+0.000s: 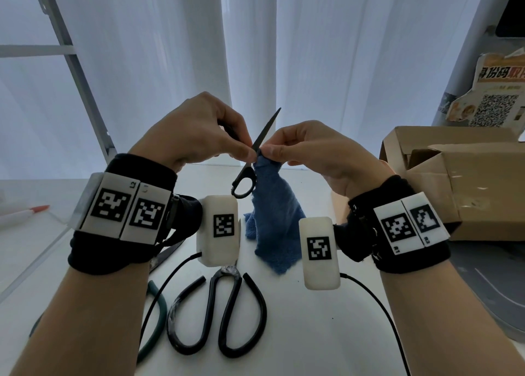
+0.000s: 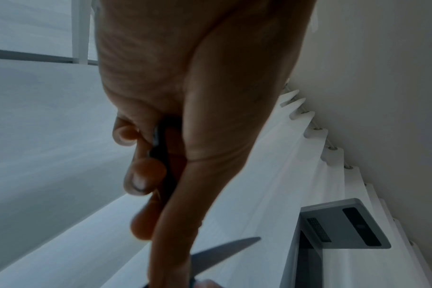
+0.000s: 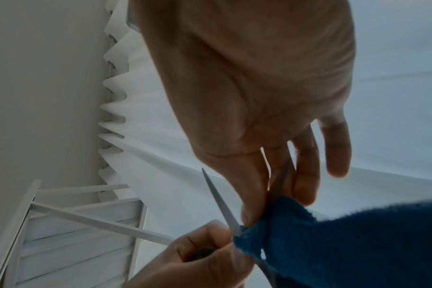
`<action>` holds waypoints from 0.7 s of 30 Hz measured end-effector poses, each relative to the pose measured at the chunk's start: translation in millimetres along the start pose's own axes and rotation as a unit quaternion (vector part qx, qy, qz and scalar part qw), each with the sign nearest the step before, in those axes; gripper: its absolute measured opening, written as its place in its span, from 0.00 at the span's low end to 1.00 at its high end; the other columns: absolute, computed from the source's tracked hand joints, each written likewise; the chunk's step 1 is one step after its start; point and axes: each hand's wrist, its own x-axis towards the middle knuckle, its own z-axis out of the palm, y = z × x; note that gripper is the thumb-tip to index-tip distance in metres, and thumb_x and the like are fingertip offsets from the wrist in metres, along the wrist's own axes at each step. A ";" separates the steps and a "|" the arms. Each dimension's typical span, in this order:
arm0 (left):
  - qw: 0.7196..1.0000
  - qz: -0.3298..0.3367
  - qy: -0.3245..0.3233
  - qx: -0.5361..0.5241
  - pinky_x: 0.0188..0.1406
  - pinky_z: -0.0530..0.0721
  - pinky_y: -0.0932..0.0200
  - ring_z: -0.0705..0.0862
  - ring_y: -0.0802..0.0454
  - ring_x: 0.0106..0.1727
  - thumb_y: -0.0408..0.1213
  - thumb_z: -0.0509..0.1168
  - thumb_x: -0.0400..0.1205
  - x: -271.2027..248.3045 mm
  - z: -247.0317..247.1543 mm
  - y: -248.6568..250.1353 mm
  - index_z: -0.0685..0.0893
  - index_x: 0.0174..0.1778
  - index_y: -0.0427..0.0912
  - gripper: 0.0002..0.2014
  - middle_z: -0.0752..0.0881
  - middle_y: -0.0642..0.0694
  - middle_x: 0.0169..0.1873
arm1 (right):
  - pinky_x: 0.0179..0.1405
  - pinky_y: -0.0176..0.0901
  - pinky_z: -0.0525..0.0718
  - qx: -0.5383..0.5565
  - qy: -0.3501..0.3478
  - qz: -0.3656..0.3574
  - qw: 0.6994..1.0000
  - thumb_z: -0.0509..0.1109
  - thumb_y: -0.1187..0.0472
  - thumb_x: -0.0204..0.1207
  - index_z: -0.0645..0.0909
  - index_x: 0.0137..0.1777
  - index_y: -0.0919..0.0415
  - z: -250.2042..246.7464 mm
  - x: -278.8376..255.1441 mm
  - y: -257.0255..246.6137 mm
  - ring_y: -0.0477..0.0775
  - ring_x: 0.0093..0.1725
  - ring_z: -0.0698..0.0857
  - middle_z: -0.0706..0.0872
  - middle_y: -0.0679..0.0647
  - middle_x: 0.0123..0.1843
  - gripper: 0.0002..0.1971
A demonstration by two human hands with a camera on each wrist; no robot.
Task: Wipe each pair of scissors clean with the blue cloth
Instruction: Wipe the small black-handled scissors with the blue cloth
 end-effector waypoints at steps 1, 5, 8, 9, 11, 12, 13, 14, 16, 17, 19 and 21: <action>1.000 0.000 -0.002 0.003 0.37 0.73 0.59 0.75 0.63 0.27 0.36 0.82 0.68 0.0 0.0 -0.6 0.91 0.30 0.47 0.06 0.85 0.54 0.23 | 0.62 0.39 0.78 -0.002 -0.006 0.003 1.000 0.75 0.60 0.79 0.90 0.44 0.57 0.0 -0.4 -1.0 0.41 0.44 0.85 0.90 0.49 0.40 0.04; 1.000 0.003 -0.010 0.011 0.38 0.73 0.59 0.76 0.63 0.28 0.35 0.82 0.68 -0.2 0.8 -0.5 0.92 0.30 0.46 0.06 0.86 0.53 0.25 | 0.66 0.41 0.79 -0.011 -0.011 0.003 1.000 0.74 0.64 0.79 0.90 0.44 0.55 -2.0 -2.4 -3.3 0.42 0.46 0.86 0.91 0.50 0.42 0.06; 1.000 0.011 0.002 0.004 0.36 0.72 0.60 0.75 0.64 0.25 0.35 0.82 0.68 -0.7 0.2 1.5 0.91 0.31 0.45 0.06 0.85 0.54 0.23 | 0.50 0.33 0.76 0.003 0.008 -0.003 1.000 0.77 0.58 0.77 0.90 0.45 0.59 -2.7 -3.8 -2.3 0.35 0.37 0.84 0.89 0.46 0.36 0.05; 1.000 0.013 0.004 0.004 0.36 0.72 0.60 0.74 0.65 0.25 0.34 0.82 0.69 -0.9 0.2 2.1 0.91 0.31 0.45 0.06 0.84 0.55 0.22 | 0.47 0.31 0.75 0.007 0.011 -0.004 1.000 0.77 0.56 0.77 0.89 0.45 0.61 -2.4 -3.6 -1.7 0.35 0.35 0.83 0.88 0.45 0.35 0.07; 1.000 0.015 0.002 0.005 0.36 0.72 0.60 0.75 0.65 0.25 0.34 0.82 0.69 -1.5 0.0 2.3 0.91 0.31 0.45 0.06 0.84 0.54 0.22 | 0.48 0.33 0.75 0.006 0.008 -0.002 1.000 0.77 0.55 0.77 0.89 0.46 0.62 -2.0 -2.8 -0.8 0.36 0.37 0.83 0.88 0.46 0.37 0.09; 1.000 0.013 -0.001 0.003 0.36 0.72 0.59 0.75 0.63 0.26 0.35 0.82 0.68 -1.6 -0.2 1.8 0.91 0.31 0.46 0.06 0.85 0.54 0.23 | 0.51 0.35 0.76 0.003 0.004 -0.001 1.000 0.77 0.56 0.77 0.89 0.47 0.63 -2.4 -2.4 -0.8 0.38 0.40 0.83 0.88 0.48 0.39 0.09; 1.000 0.010 -0.004 0.000 0.37 0.72 0.59 0.75 0.61 0.28 0.35 0.82 0.68 -1.7 -0.8 1.2 0.92 0.31 0.46 0.05 0.85 0.53 0.24 | 0.54 0.38 0.77 0.000 0.000 0.000 1.000 0.77 0.56 0.77 0.89 0.48 0.63 -3.3 -2.3 -1.0 0.41 0.43 0.83 0.89 0.49 0.41 0.09; 1.000 0.007 -0.005 -0.003 0.37 0.72 0.59 0.75 0.59 0.30 0.36 0.82 0.68 -1.8 -1.6 0.2 0.92 0.31 0.46 0.05 0.86 0.52 0.25 | 0.57 0.41 0.78 -0.002 -0.001 0.001 1.000 0.77 0.57 0.77 0.90 0.49 0.63 -4.5 -2.5 -1.1 0.43 0.46 0.83 0.89 0.51 0.43 0.09; 1.000 0.001 -0.003 -0.008 0.37 0.73 0.58 0.75 0.57 0.32 0.37 0.83 0.67 -1.8 -4.2 -1.3 0.92 0.30 0.47 0.05 0.85 0.53 0.24 | 0.60 0.41 0.78 0.000 0.002 -0.004 1.000 0.76 0.59 0.77 0.90 0.50 0.64 -7.5 -3.3 -0.5 0.43 0.47 0.83 0.90 0.52 0.45 0.08; 1.000 0.001 -0.001 -0.009 0.37 0.73 0.59 0.75 0.57 0.32 0.37 0.83 0.67 -2.0 -5.0 -1.7 0.92 0.30 0.47 0.06 0.84 0.53 0.24 | 0.60 0.41 0.78 0.003 0.004 -0.009 1.000 0.76 0.60 0.77 0.90 0.50 0.64 -8.2 -3.6 -0.1 0.43 0.46 0.84 0.90 0.52 0.45 0.07; 1.000 0.003 0.002 -0.007 0.36 0.73 0.60 0.75 0.59 0.29 0.36 0.82 0.68 -2.0 -4.8 -1.4 0.92 0.30 0.47 0.06 0.84 0.54 0.23 | 0.61 0.39 0.79 0.009 0.009 -0.024 1.000 0.77 0.61 0.77 0.90 0.48 0.64 -6.6 -3.3 0.6 0.42 0.43 0.84 0.91 0.52 0.42 0.06; 1.000 0.007 0.001 0.003 0.36 0.73 0.60 0.75 0.62 0.27 0.36 0.82 0.68 -1.5 -2.6 -0.2 0.92 0.30 0.47 0.06 0.85 0.54 0.23 | 0.57 0.34 0.81 0.016 0.008 -0.039 0.999 0.77 0.62 0.76 0.89 0.47 0.64 -2.4 -2.2 1.3 0.42 0.41 0.85 0.91 0.52 0.41 0.05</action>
